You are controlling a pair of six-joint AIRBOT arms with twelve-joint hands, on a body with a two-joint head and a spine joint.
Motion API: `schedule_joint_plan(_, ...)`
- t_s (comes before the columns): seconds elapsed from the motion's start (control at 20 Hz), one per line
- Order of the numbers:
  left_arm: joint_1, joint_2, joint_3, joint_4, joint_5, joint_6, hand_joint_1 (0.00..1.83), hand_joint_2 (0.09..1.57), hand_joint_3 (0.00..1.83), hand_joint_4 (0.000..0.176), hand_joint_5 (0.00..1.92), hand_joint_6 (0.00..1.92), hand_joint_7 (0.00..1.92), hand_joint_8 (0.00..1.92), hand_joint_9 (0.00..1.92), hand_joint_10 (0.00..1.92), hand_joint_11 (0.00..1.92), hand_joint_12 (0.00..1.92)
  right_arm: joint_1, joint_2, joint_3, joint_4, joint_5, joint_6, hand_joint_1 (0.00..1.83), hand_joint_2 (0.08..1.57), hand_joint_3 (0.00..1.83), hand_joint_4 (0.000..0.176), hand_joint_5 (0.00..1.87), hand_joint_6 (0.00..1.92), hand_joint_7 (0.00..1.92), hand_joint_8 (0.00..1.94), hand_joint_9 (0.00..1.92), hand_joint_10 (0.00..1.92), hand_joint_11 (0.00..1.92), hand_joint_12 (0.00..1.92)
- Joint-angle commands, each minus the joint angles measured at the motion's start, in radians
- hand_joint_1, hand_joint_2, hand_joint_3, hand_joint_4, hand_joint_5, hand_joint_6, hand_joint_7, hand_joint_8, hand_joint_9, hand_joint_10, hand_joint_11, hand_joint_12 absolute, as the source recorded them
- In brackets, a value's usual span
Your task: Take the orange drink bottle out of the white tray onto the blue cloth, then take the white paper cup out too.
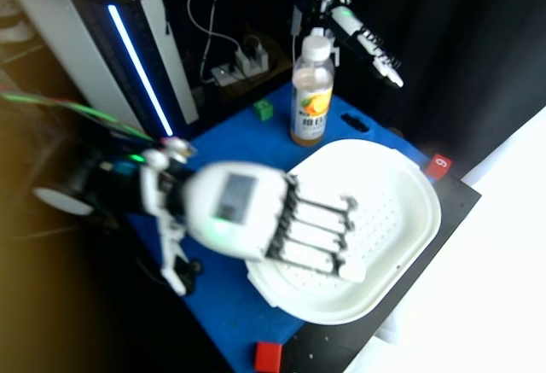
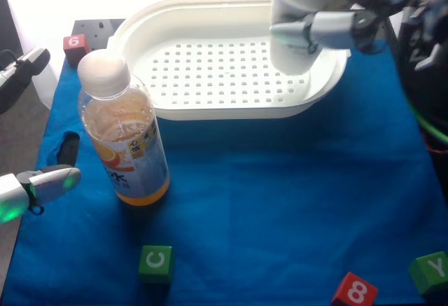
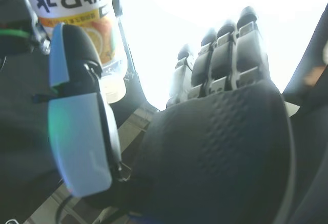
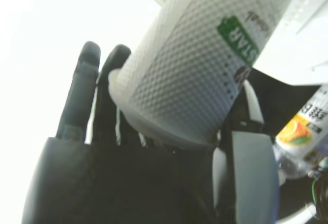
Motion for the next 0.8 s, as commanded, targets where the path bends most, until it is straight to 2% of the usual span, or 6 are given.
schedule_joint_plan(0.0,-0.005,-0.004,0.000,0.009,-0.129,-0.006,0.84,1.00,0.00,0.133,0.00,0.00,0.00,0.00,0.00,0.00,0.00,0.00,0.015,0.016,-0.028,-0.016,0.169,0.005,0.85,1.23,0.00,0.000,0.06,1.46,0.22,1.55,0.41,1.89,0.64,1.92)
schedule_joint_plan(0.15,0.000,-0.004,-0.001,0.003,-0.138,-0.009,0.87,1.01,0.00,0.131,0.00,0.00,0.00,0.00,0.00,0.00,0.02,0.01,0.007,0.112,-0.142,-0.068,0.247,0.005,0.91,1.26,0.01,0.000,0.00,1.48,0.15,1.52,0.31,1.75,0.44,1.92)
schedule_joint_plan(0.3,0.014,-0.004,-0.003,-0.010,-0.152,-0.016,0.89,1.01,0.00,0.129,0.00,0.00,0.00,0.00,0.00,0.00,0.00,0.00,-0.052,0.180,-0.237,-0.135,0.306,0.040,0.94,1.27,0.01,0.000,0.07,1.46,0.18,1.54,0.36,1.82,0.54,1.92)
schedule_joint_plan(0.55,0.032,-0.004,-0.010,-0.035,-0.175,-0.017,0.88,1.01,0.00,0.101,0.00,0.00,0.00,0.00,0.00,0.00,0.00,0.00,-0.198,0.194,-0.255,-0.252,0.400,0.317,0.95,1.24,0.00,0.000,0.15,1.47,0.25,1.57,0.35,1.92,0.41,1.92)
schedule_joint_plan(0.65,0.034,-0.004,-0.011,-0.038,-0.176,-0.017,0.87,1.01,0.00,0.130,0.00,0.00,0.00,0.00,0.00,0.00,0.00,0.00,-0.238,0.193,-0.262,-0.251,0.394,0.318,0.88,1.26,0.00,0.000,0.11,1.46,0.34,1.60,0.34,1.83,0.25,1.92)
schedule_joint_plan(0.75,0.035,-0.004,-0.014,-0.039,-0.178,-0.017,0.87,1.01,0.00,0.148,0.00,0.00,0.00,0.00,0.00,0.00,0.00,0.00,-0.259,0.179,-0.254,-0.250,0.341,0.318,0.87,1.26,0.00,0.000,0.09,1.41,0.29,1.68,0.37,1.88,0.42,1.92)
